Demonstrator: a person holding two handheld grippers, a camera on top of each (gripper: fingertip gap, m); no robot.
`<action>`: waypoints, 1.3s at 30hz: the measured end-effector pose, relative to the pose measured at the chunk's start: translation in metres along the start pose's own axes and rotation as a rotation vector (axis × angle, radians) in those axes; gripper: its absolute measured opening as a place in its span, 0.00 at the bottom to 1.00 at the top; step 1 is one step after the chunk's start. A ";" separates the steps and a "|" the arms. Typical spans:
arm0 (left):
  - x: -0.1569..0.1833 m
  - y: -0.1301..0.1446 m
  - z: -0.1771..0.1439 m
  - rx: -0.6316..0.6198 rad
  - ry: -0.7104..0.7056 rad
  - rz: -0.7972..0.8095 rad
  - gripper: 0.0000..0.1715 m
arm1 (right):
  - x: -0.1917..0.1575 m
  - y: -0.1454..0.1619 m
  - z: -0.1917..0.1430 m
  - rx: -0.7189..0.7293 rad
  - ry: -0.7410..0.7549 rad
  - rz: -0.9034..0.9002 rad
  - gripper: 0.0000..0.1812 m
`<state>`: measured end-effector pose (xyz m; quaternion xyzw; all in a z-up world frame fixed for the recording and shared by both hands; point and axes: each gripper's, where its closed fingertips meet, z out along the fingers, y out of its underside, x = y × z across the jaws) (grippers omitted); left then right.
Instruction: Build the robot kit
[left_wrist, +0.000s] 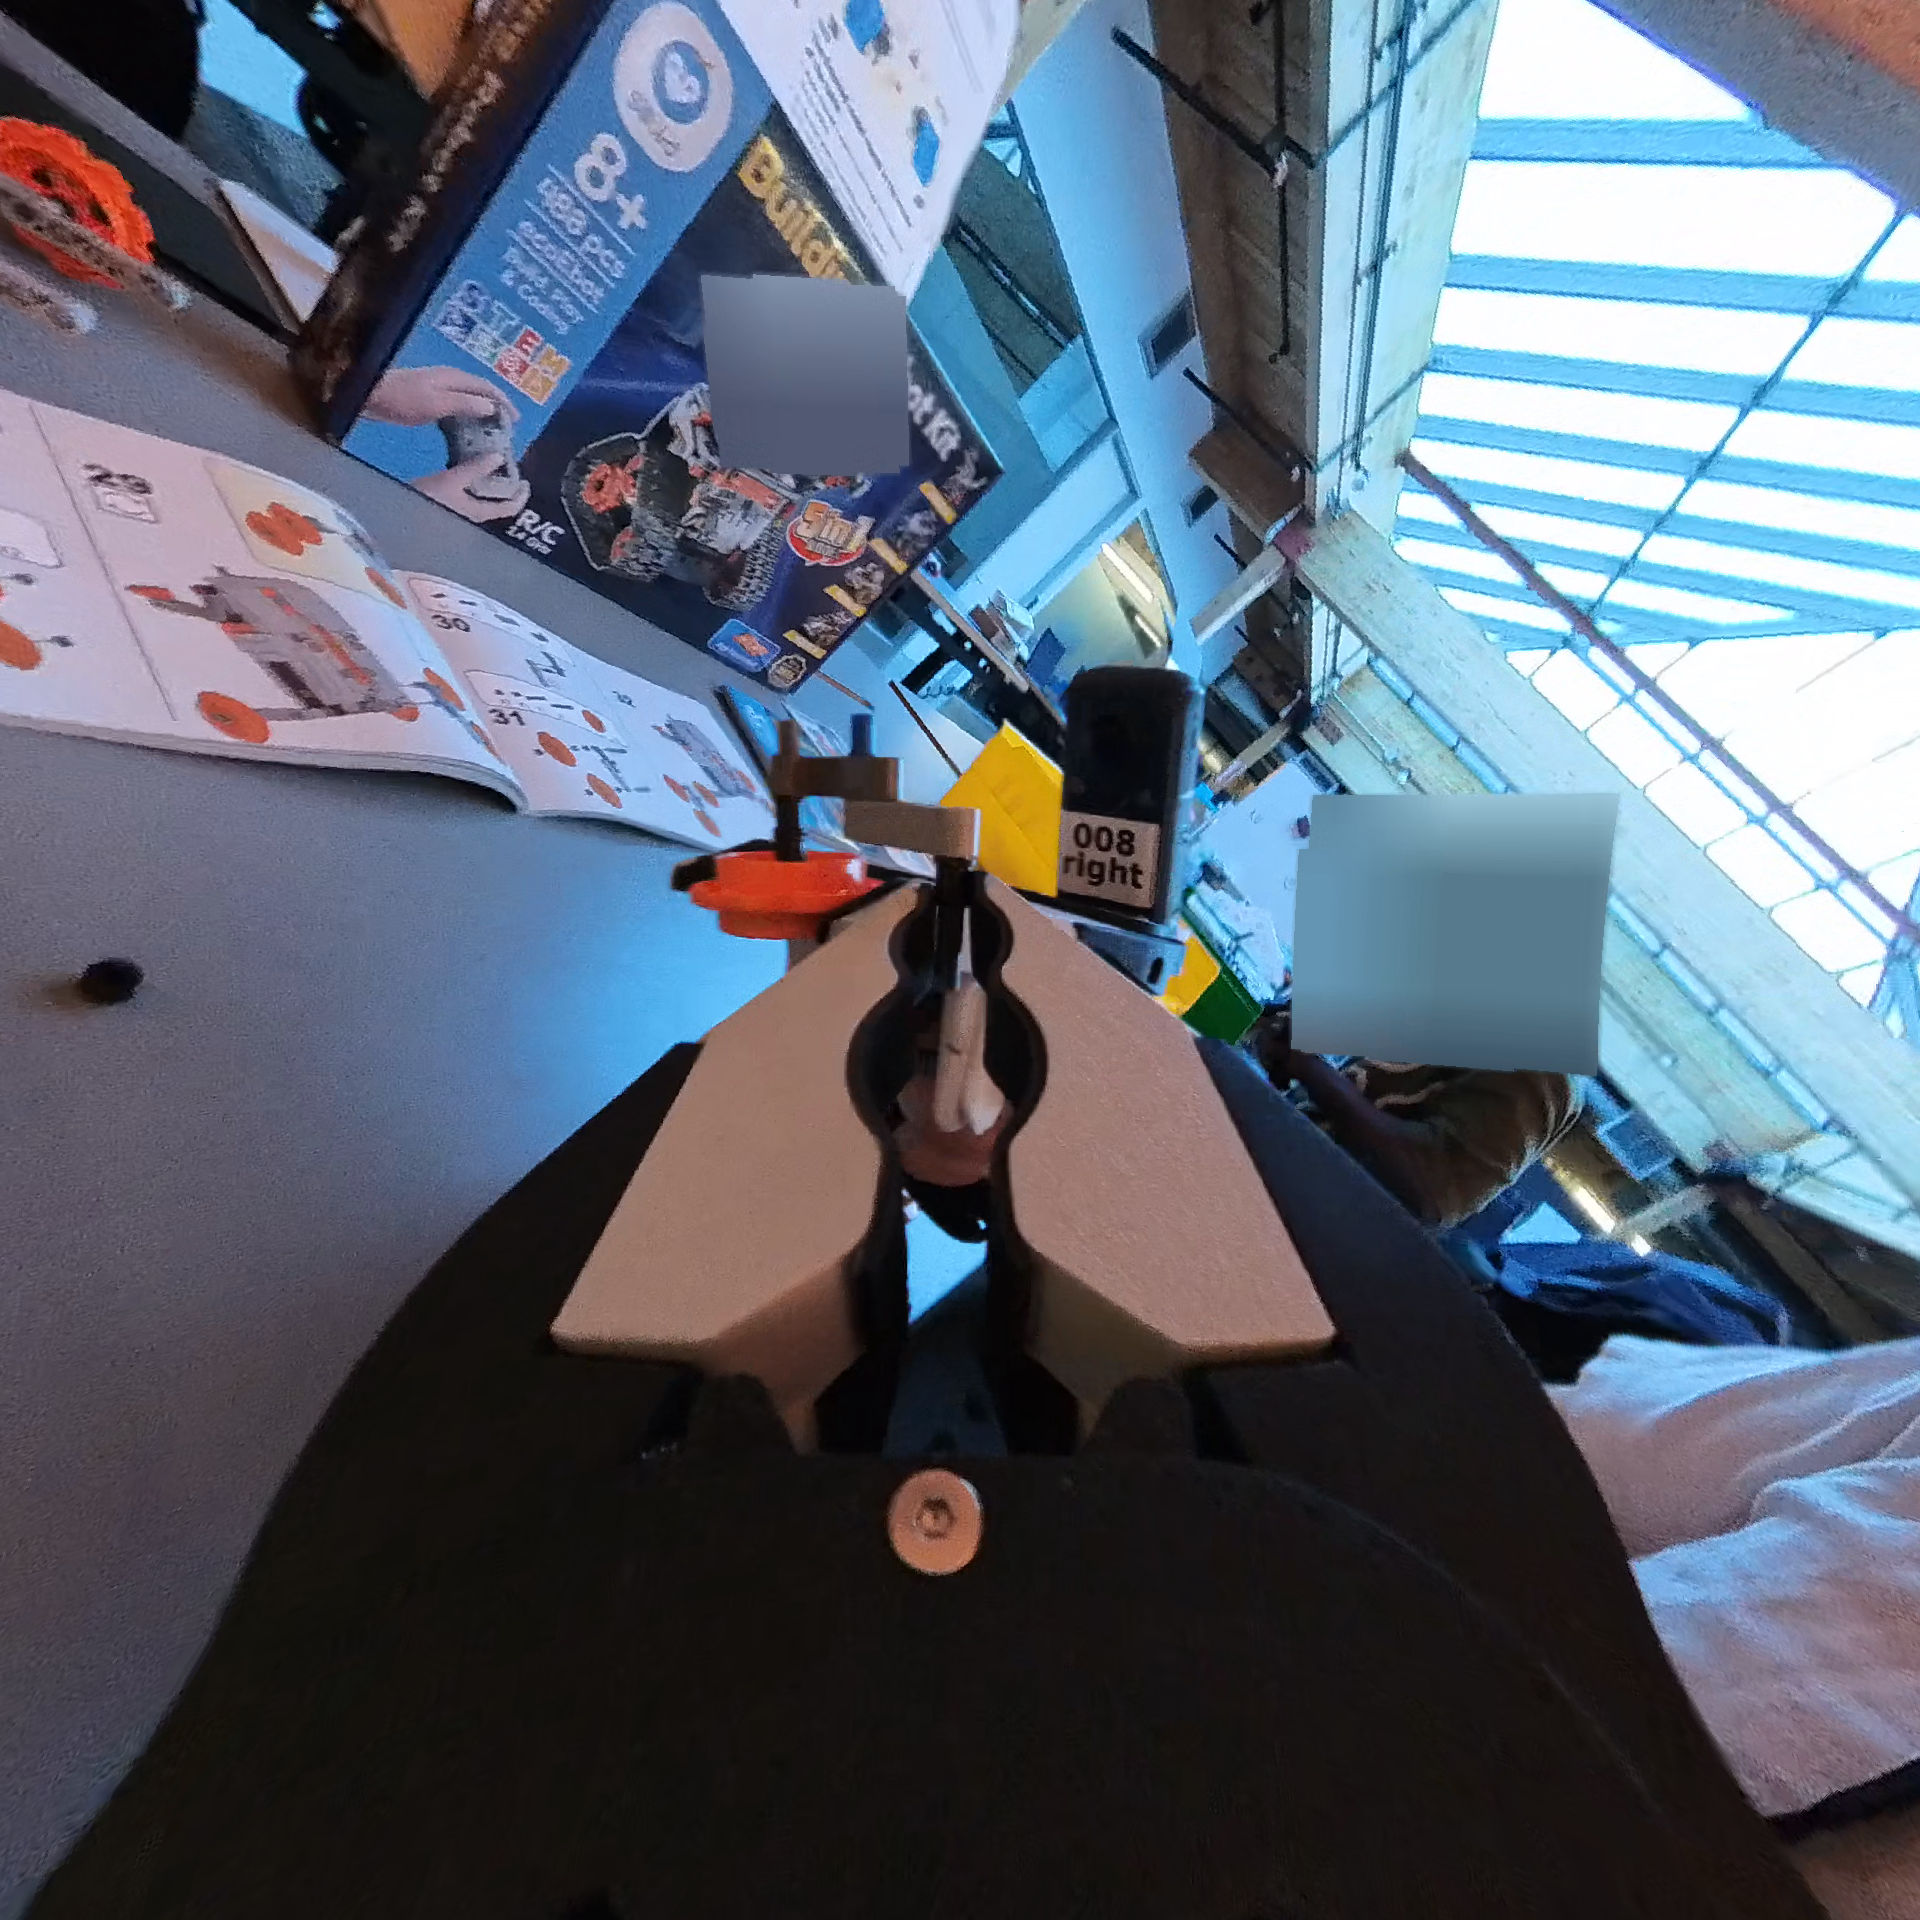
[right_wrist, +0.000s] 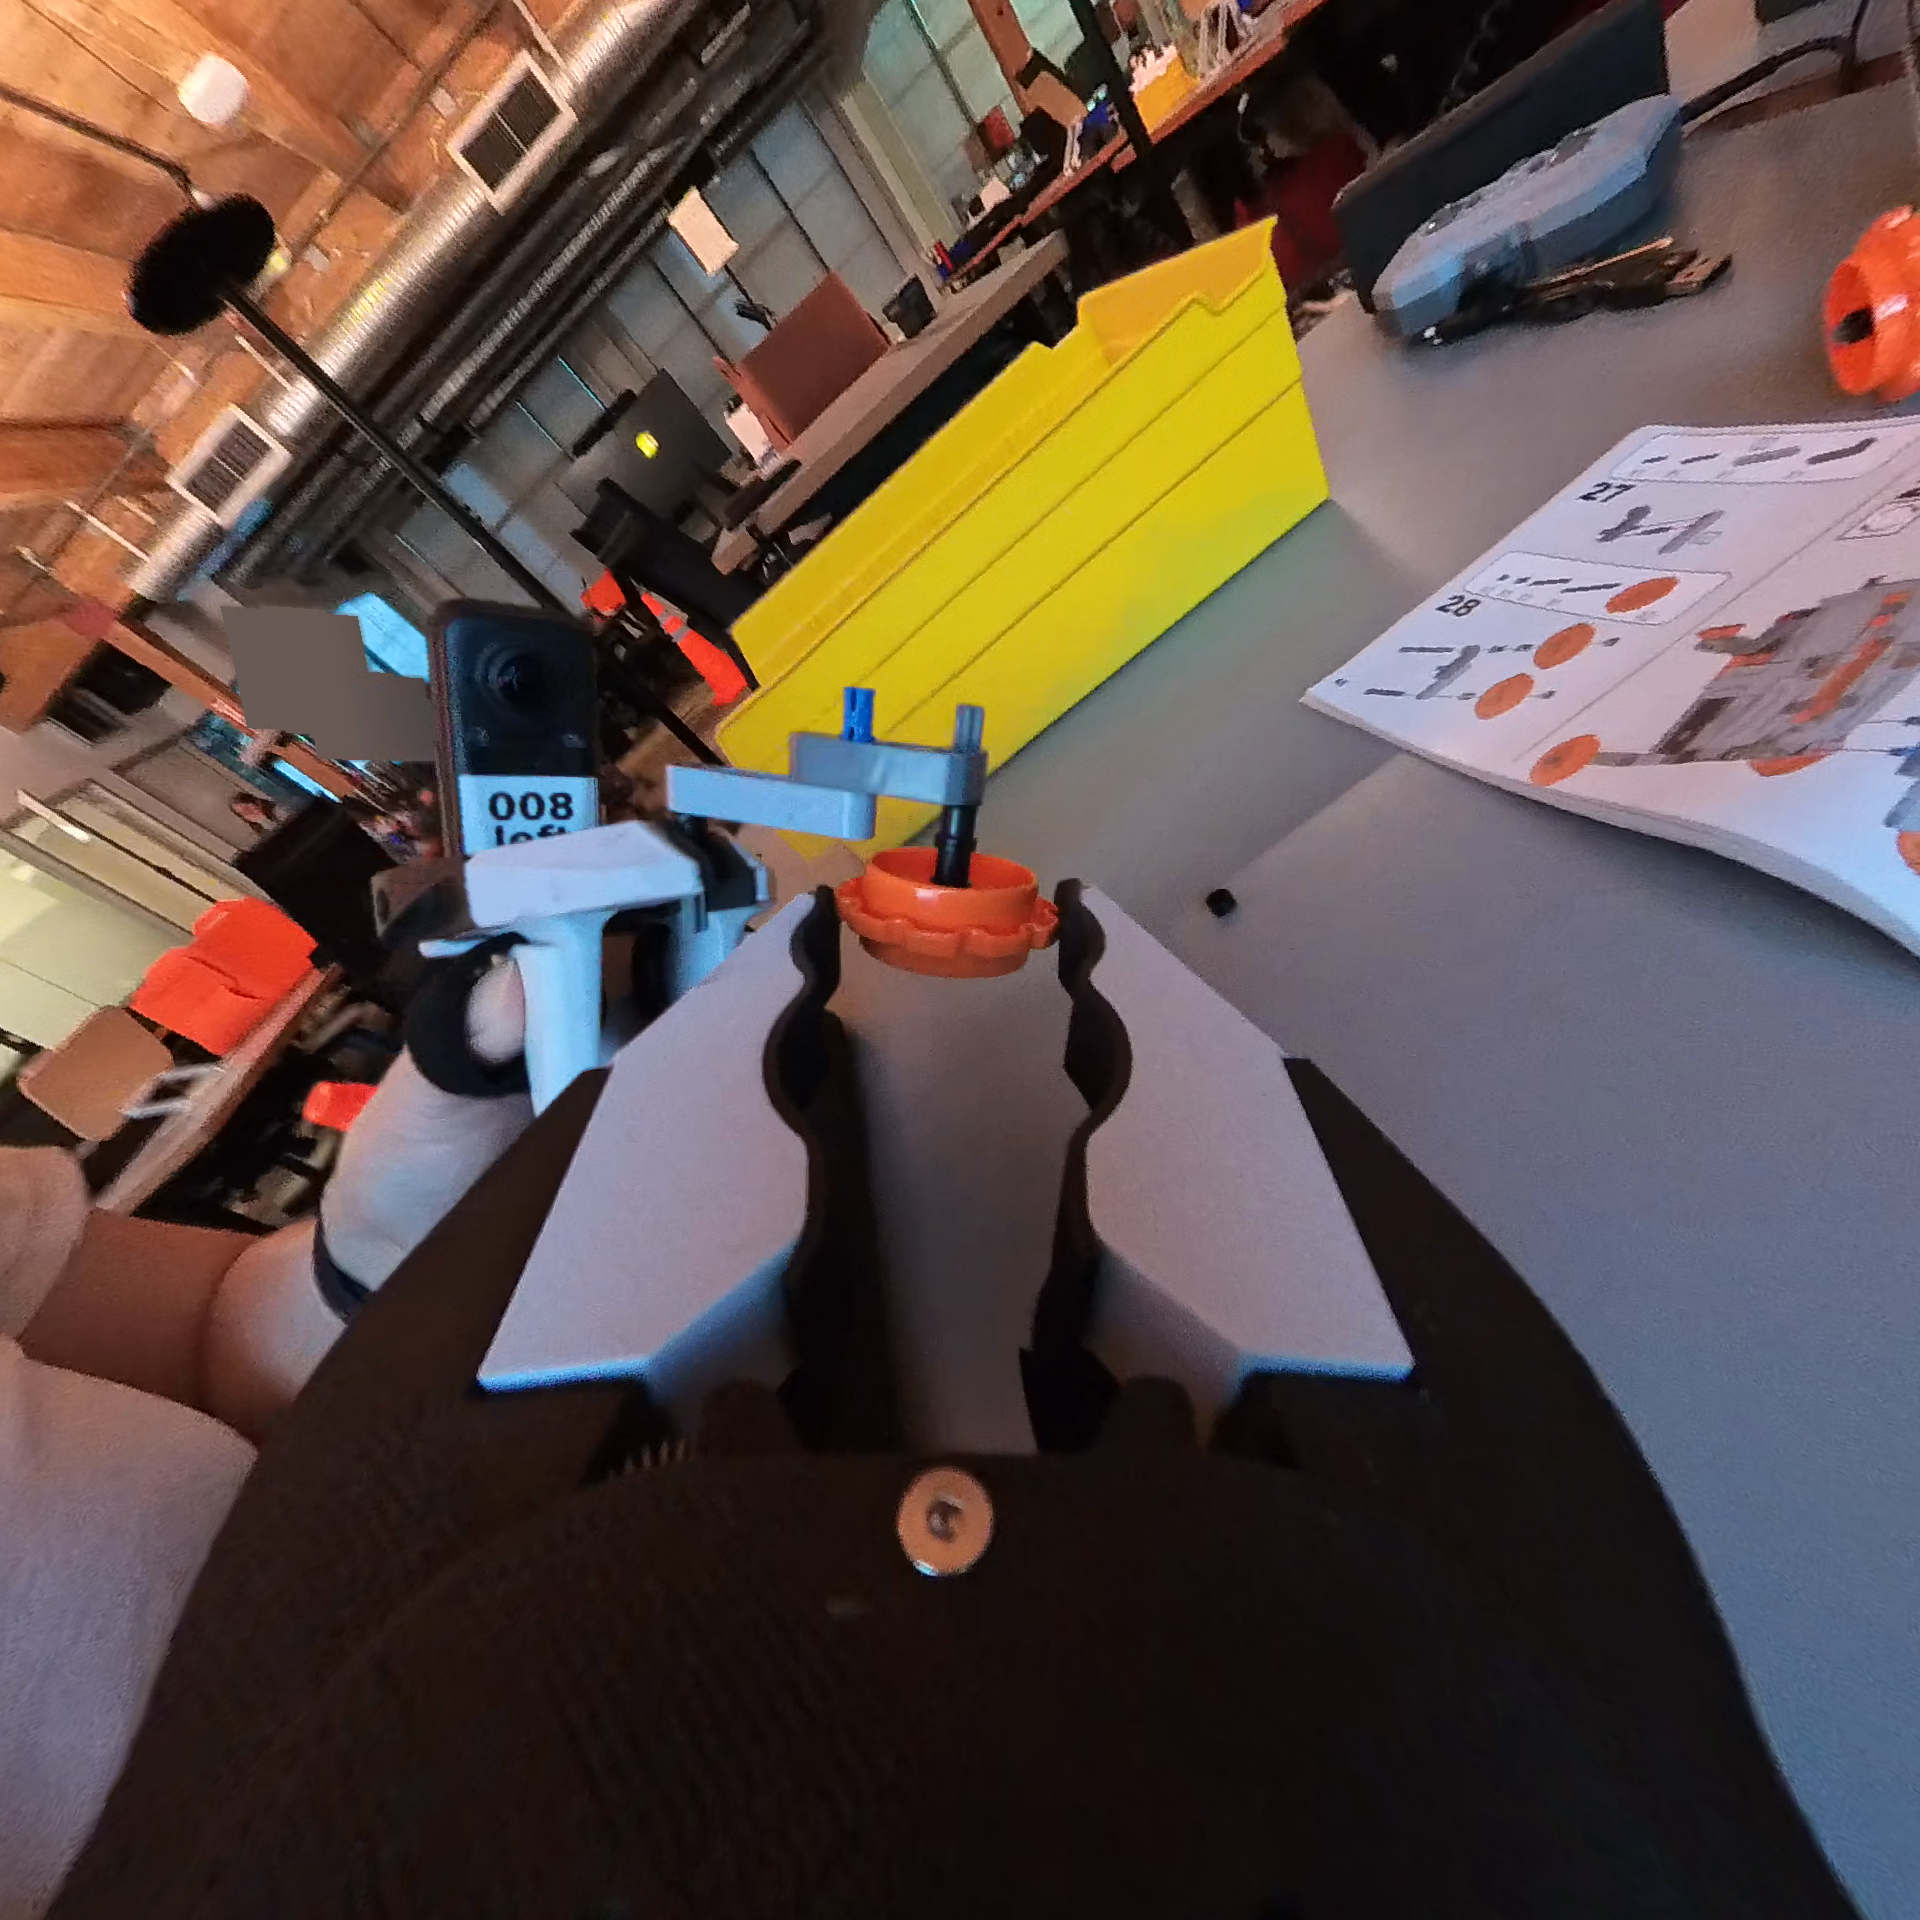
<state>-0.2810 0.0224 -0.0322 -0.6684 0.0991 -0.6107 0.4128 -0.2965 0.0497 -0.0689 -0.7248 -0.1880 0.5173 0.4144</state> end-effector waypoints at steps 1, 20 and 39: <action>-0.004 0.000 -0.002 0.011 -0.005 -0.036 0.01 | 0.002 0.001 -0.002 -0.027 0.019 -0.032 0.23; -0.078 0.059 -0.005 -0.509 -0.270 -0.112 0.04 | 0.063 0.033 -0.013 -0.907 0.022 -0.572 0.23; -0.108 0.061 -0.010 -0.669 -0.468 0.219 0.10 | 0.102 0.034 0.001 -1.028 0.093 -0.773 0.27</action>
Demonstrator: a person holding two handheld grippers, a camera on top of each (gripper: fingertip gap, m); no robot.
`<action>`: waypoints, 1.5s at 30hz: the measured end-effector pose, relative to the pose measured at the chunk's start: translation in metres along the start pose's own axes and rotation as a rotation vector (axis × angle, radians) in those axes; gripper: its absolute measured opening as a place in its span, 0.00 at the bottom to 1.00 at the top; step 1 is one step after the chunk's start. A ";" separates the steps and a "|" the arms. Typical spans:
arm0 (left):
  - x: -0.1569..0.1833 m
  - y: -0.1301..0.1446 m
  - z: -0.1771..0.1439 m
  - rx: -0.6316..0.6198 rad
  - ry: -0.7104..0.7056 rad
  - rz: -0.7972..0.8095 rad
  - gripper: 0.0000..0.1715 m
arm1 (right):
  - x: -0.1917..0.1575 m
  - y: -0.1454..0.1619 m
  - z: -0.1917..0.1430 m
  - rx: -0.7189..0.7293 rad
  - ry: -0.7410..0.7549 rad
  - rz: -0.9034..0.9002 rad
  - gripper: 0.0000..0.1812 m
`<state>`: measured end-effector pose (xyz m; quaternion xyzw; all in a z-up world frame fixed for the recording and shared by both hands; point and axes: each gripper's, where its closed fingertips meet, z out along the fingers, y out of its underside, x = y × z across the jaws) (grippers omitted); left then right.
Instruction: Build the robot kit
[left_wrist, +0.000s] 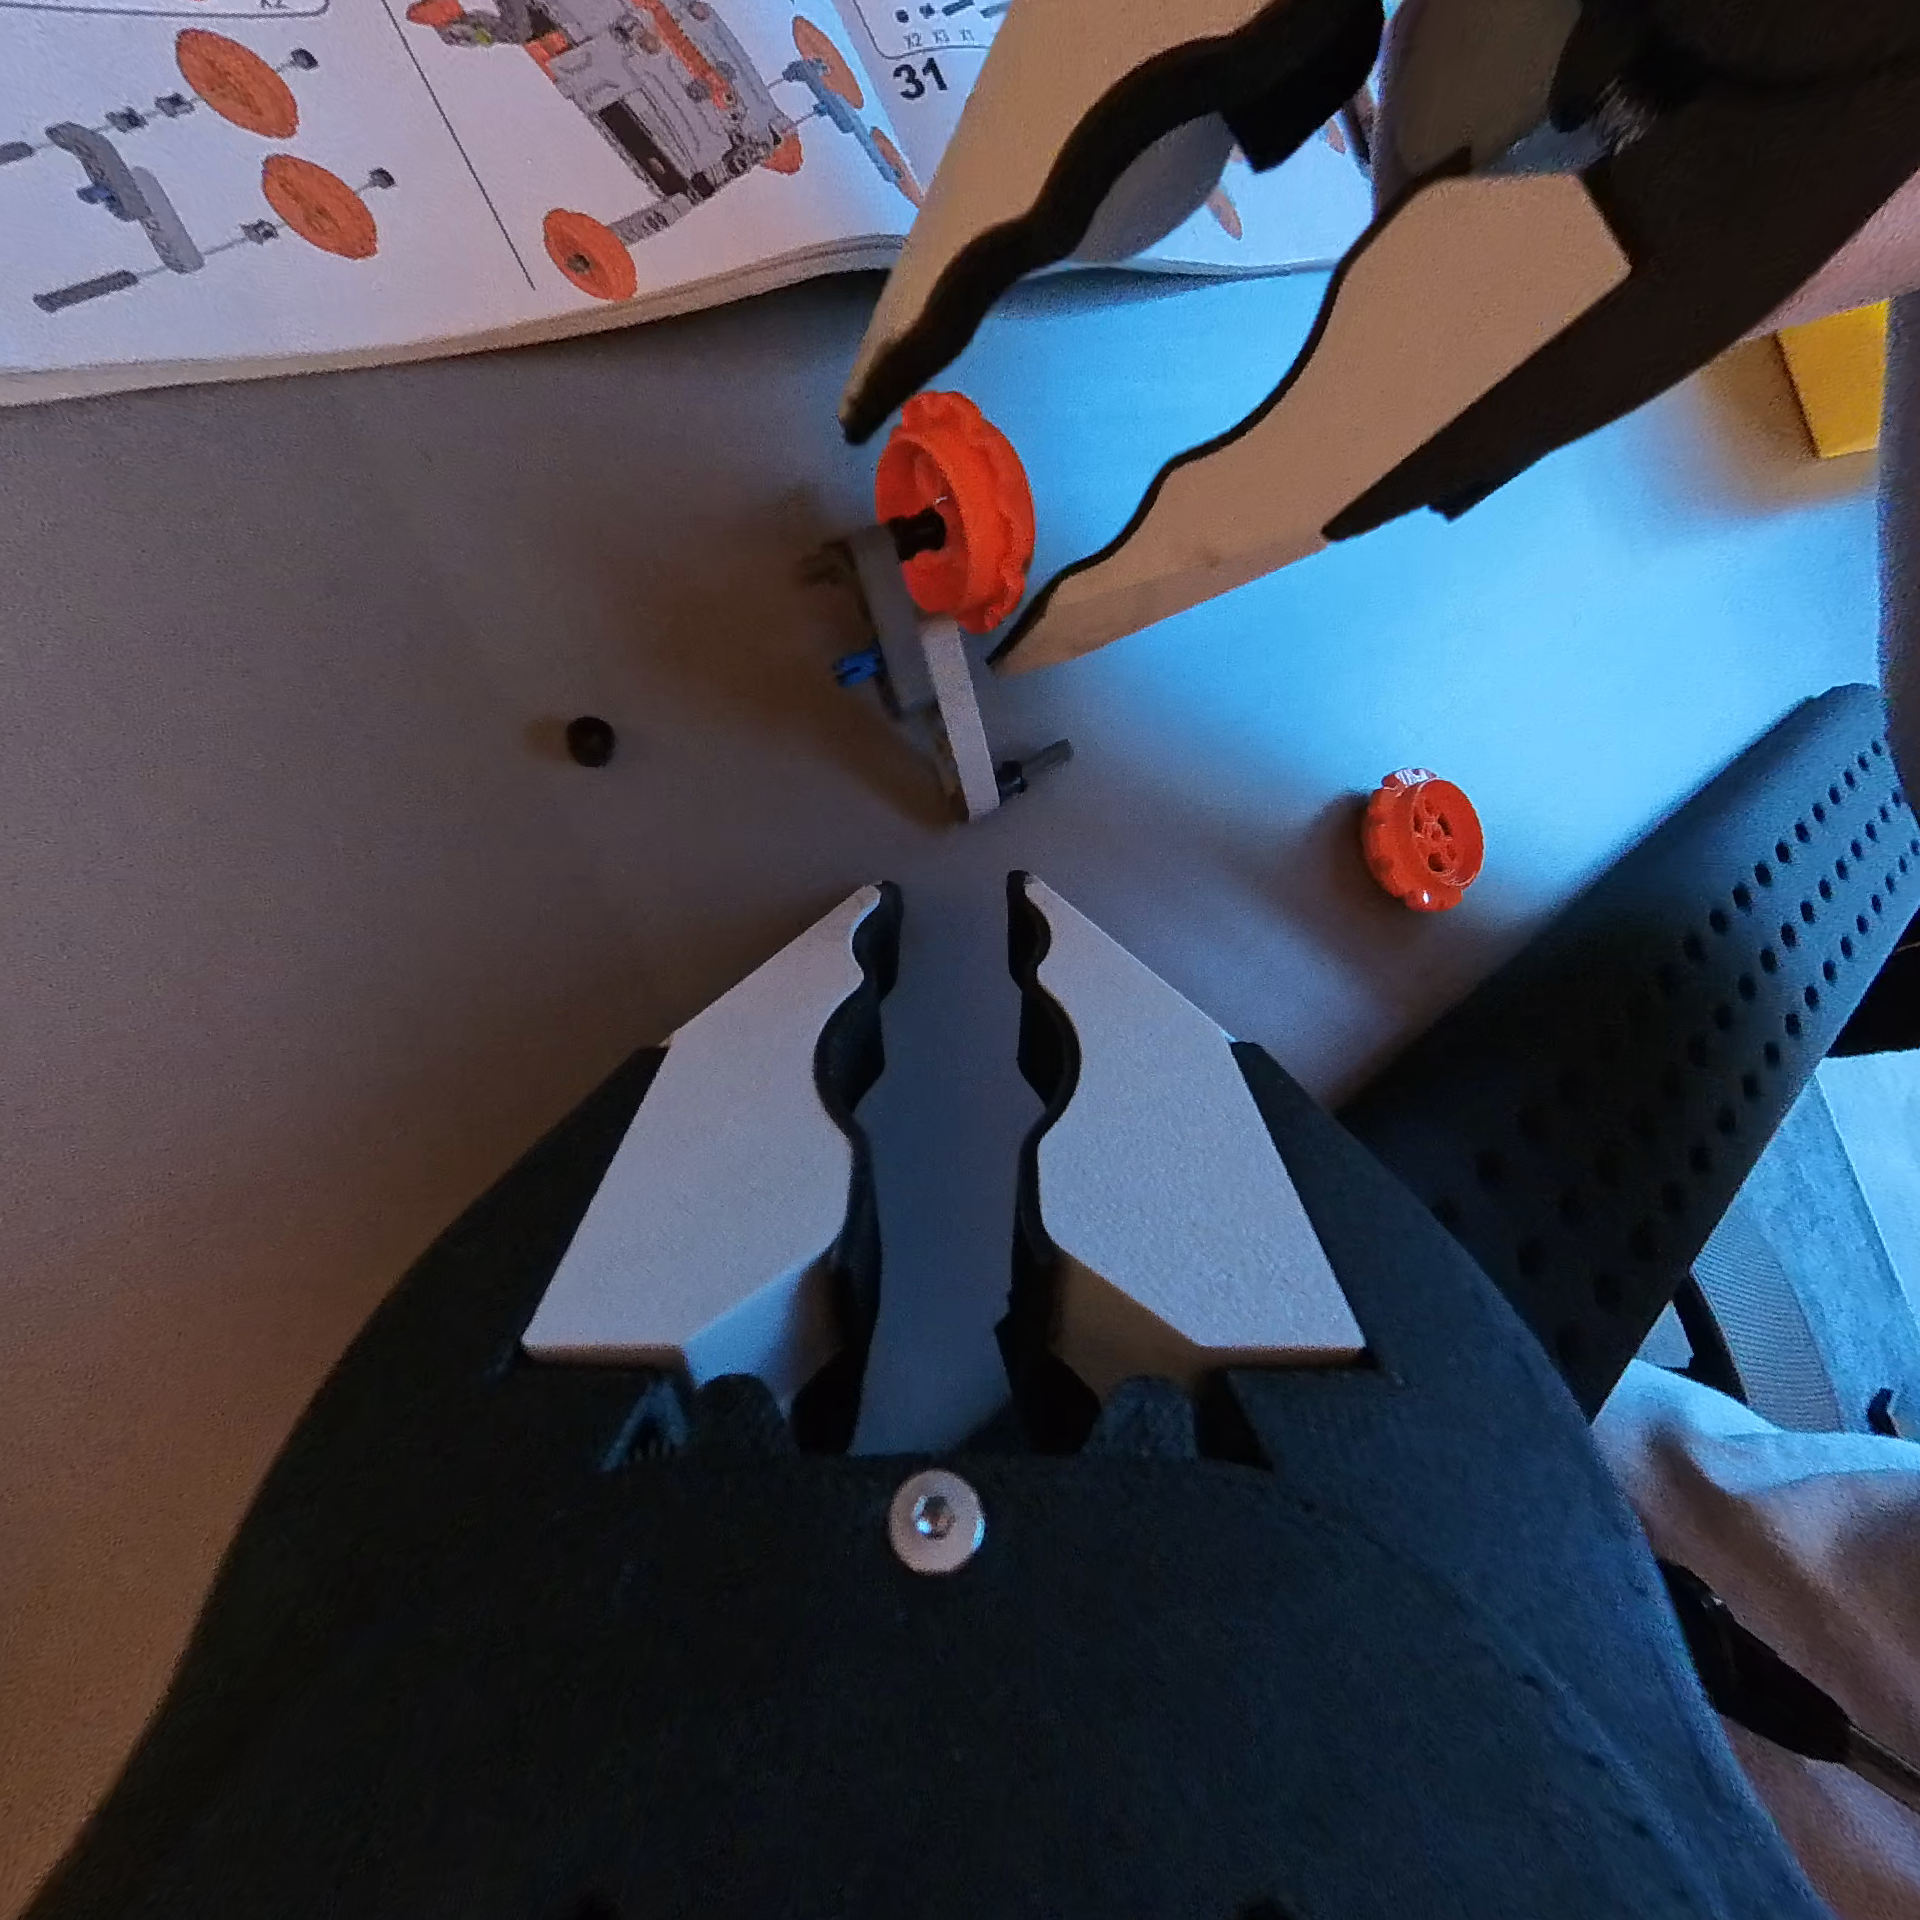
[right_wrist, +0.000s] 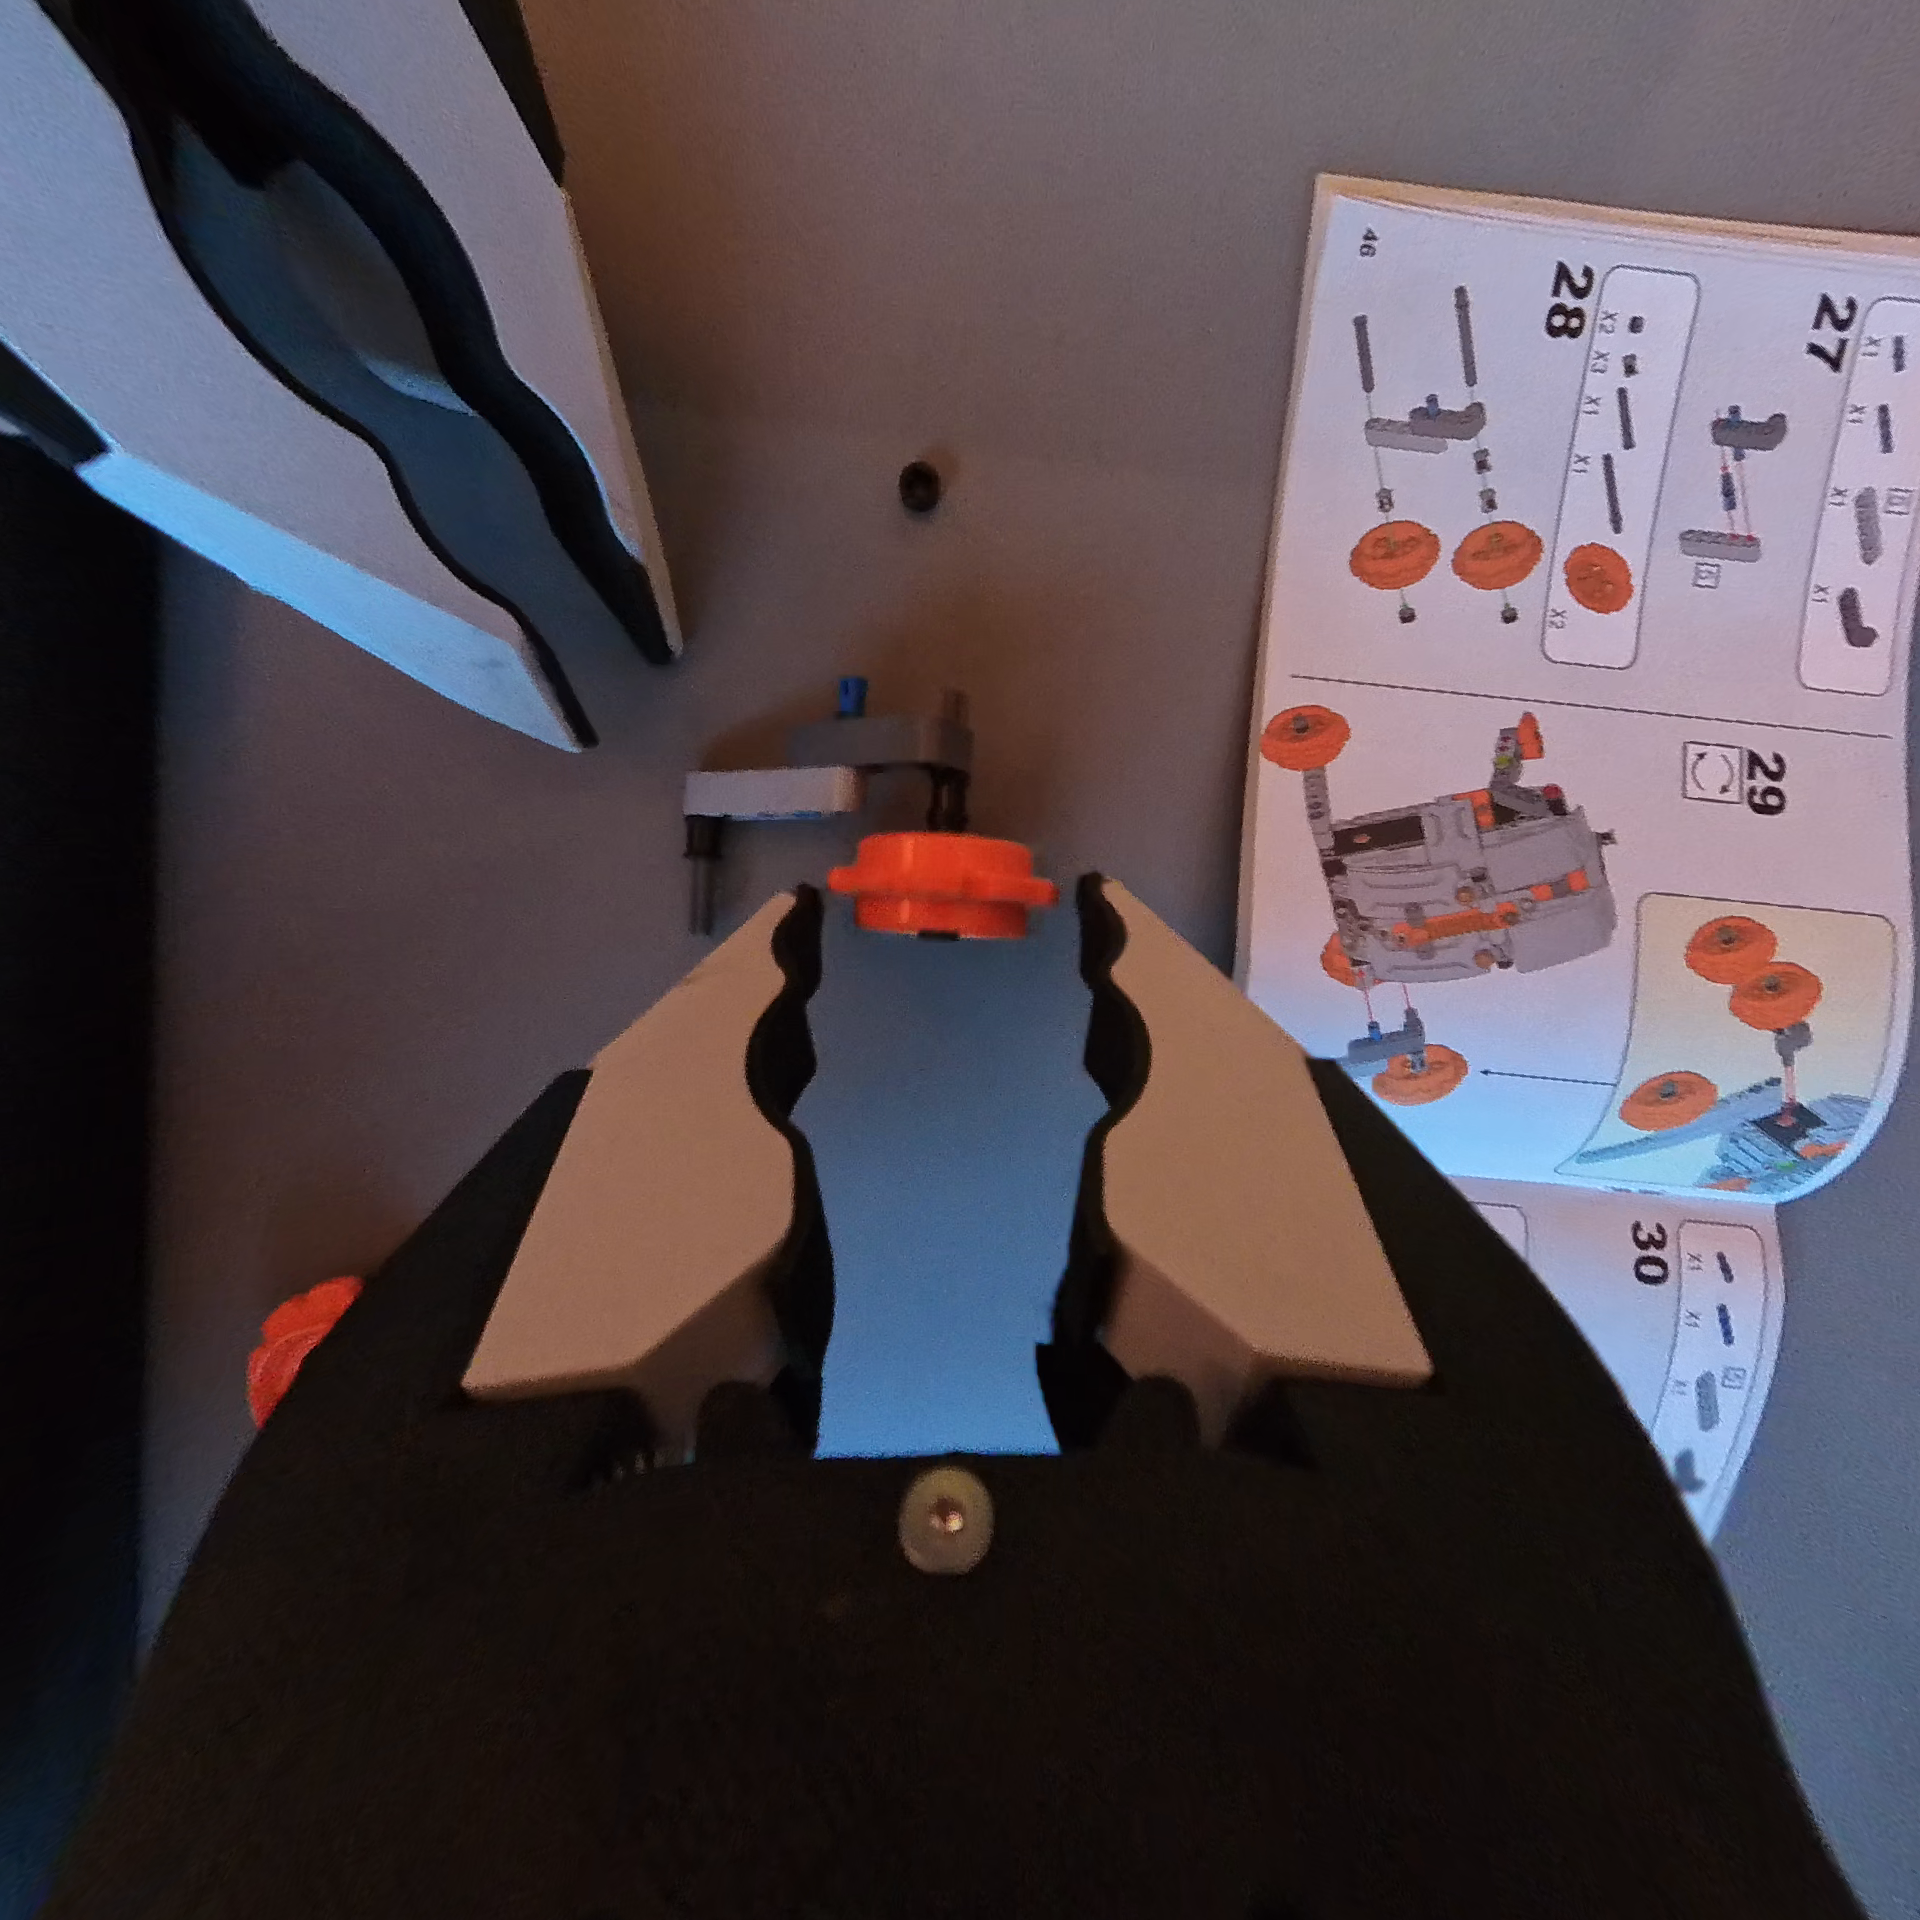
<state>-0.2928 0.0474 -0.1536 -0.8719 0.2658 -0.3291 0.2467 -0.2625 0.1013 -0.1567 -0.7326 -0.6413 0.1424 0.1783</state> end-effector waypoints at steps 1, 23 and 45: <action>0.000 0.000 0.000 0.000 0.010 -0.007 0.11 | 0.000 0.002 0.000 -0.008 0.010 -0.003 0.29; -0.017 0.007 -0.021 0.009 -0.184 0.239 0.12 | -0.049 -0.014 -0.024 0.407 0.171 -0.061 0.18; 0.013 -0.016 -0.029 0.159 0.294 -0.255 0.12 | -0.062 -0.030 -0.016 0.544 -0.039 0.118 0.03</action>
